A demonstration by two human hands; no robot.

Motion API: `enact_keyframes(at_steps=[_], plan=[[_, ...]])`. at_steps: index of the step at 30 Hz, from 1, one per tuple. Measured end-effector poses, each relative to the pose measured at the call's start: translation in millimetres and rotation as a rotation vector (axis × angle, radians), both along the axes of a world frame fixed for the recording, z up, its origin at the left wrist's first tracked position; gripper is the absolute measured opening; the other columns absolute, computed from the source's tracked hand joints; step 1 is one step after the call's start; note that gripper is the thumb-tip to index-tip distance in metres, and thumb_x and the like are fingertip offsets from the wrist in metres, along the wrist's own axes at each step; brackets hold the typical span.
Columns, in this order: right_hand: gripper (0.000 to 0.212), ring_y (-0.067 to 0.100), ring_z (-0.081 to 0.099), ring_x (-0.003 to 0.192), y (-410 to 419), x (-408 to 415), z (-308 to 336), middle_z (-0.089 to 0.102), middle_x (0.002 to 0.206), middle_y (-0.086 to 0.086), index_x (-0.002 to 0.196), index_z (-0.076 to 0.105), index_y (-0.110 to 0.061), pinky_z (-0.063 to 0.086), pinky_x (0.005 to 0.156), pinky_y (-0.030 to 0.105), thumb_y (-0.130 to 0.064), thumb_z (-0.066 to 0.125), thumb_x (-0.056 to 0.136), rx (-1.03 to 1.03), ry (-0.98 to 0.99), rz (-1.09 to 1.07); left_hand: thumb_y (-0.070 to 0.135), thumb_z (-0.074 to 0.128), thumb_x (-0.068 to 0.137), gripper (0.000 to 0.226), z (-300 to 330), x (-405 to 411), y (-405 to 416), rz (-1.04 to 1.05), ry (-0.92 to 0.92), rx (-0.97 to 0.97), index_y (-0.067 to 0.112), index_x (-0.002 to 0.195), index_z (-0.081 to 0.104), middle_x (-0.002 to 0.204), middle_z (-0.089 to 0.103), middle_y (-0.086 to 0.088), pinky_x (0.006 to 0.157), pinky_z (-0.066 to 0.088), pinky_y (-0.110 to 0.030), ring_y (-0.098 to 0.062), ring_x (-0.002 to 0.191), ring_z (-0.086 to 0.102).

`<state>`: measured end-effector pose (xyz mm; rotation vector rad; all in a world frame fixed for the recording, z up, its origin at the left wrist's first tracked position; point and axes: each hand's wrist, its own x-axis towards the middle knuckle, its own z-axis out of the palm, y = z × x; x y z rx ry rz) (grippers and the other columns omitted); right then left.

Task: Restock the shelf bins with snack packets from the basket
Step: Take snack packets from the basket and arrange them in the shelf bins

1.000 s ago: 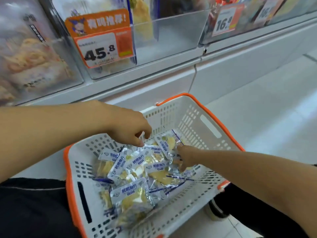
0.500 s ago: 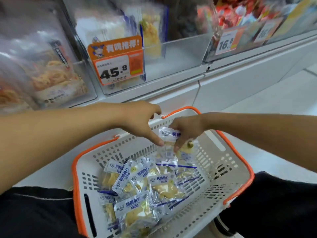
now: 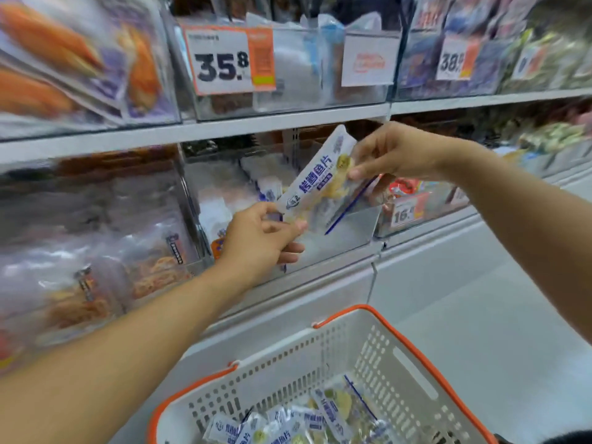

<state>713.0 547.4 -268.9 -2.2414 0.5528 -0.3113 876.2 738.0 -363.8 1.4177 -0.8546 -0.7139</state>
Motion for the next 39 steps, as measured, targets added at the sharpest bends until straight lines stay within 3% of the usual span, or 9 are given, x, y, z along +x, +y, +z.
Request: enact_keyframes(at_steps=[4, 8, 13, 18, 21, 25, 32, 36, 39], plan=[[0.009, 0.005, 0.063, 0.066, -8.4, 17.5, 10.6, 0.069, 0.072, -0.005, 0.082, 0.073, -0.022, 0.055, 0.073, 0.023, -0.014, 0.075, 0.086, -0.549, 0.027, -0.084, 0.017, 0.074, 0.086, 0.016, 7.2, 9.1, 14.4, 0.228, -0.358, -0.089, 0.018, 0.097, 0.062, 0.067, 0.068, 0.0, 0.045, 0.049, -0.026, -0.011, 0.049, 0.064], [0.012, 0.028, 0.063, 0.086, -12.5, 46.7, -24.1, 0.071, 0.091, 0.008, 0.098, 0.075, -0.009, 0.041, 0.075, 0.03, -0.015, 0.07, 0.089, -0.812, 0.187, 0.008, 0.018, 0.064, 0.093, 0.009, 12.8, 24.0, 19.1, 0.38, -0.538, -0.19, 0.025, 0.097, 0.063, 0.075, 0.067, 0.004, 0.068, 0.058, -0.04, -0.017, 0.073, 0.066], [0.016, 0.016, 0.058, 0.085, -17.0, 75.5, -55.1, 0.07, 0.097, 0.004, 0.102, 0.075, -0.009, 0.036, 0.077, 0.022, -0.018, 0.072, 0.089, -0.731, 0.168, -0.038, 0.012, 0.054, 0.098, 0.015, 5.4, 32.7, 16.0, 0.396, -0.501, -0.233, 0.023, 0.108, 0.057, 0.091, 0.066, -0.001, 0.071, 0.058, -0.037, -0.015, 0.082, 0.065], [0.015, 0.018, 0.065, 0.089, -19.6, 92.3, -70.0, 0.07, 0.092, 0.002, 0.094, 0.075, -0.011, 0.045, 0.078, 0.026, -0.021, 0.08, 0.083, -0.67, 0.057, -0.095, 0.015, 0.051, 0.099, 0.014, 1.2, 34.9, 11.8, 0.422, -0.476, -0.295, 0.026, 0.105, 0.056, 0.089, 0.067, 0.001, 0.07, 0.054, -0.037, -0.013, 0.081, 0.064], [0.027, 0.019, 0.062, 0.085, -21.7, 94.1, -76.1, 0.069, 0.095, 0.003, 0.098, 0.074, -0.013, 0.051, 0.08, 0.031, -0.029, 0.083, 0.079, -0.687, 0.011, -0.155, 0.015, 0.051, 0.098, 0.013, 0.3, 35.5, 11.6, 0.436, -0.518, -0.296, 0.024, 0.106, 0.058, 0.089, 0.068, 0.002, 0.077, 0.05, -0.023, -0.006, 0.085, 0.063], [0.032, 0.019, 0.06, 0.078, -23.2, 89.1, -75.1, 0.064, 0.086, 0.0, 0.094, 0.073, -0.013, 0.051, 0.074, 0.031, -0.033, 0.087, 0.073, -0.697, -0.05, -0.248, 0.013, 0.051, 0.098, 0.014, 0.4, 35.7, 11.6, 0.448, -0.553, -0.313, 0.023, 0.105, 0.059, 0.089, 0.068, 0.002, 0.071, 0.044, -0.012, -0.005, 0.085, 0.062], [0.01, 0.018, 0.068, 0.077, -24.2, 86.2, -88.6, 0.071, 0.081, 0.001, 0.084, 0.073, -0.011, 0.058, 0.078, 0.038, -0.011, 0.082, 0.079, -0.479, -0.153, -0.327, 0.014, 0.054, 0.098, 0.013, 0.6, 33.0, 15.3, 0.401, -0.664, -0.332, 0.021, 0.107, 0.061, 0.091, 0.066, 0.005, 0.068, 0.047, -0.014, -0.01, 0.088, 0.062], [0.02, 0.017, 0.068, 0.076, -23.6, 83.9, -92.9, 0.07, 0.08, 0.0, 0.086, 0.07, -0.015, 0.059, 0.077, 0.037, -0.015, 0.086, 0.075, -0.41, -0.193, -0.4, 0.013, 0.057, 0.096, 0.012, 2.9, 27.0, 17.3, 0.367, -0.73, -0.35, 0.019, 0.106, 0.062, 0.09, 0.064, 0.008, 0.064, 0.045, -0.014, -0.011, 0.084, 0.06], [0.031, 0.016, 0.066, 0.08, -22.1, 76.5, -83.2, 0.069, 0.086, 0.0, 0.093, 0.068, -0.014, 0.057, 0.077, 0.033, -0.018, 0.089, 0.071, -0.439, -0.191, -0.415, 0.012, 0.061, 0.094, 0.012, 2.2, 21.2, 19.4, 0.281, -0.884, -0.37, 0.016, 0.105, 0.063, 0.088, 0.063, 0.007, 0.062, 0.045, -0.019, -0.013, 0.08, 0.058]])
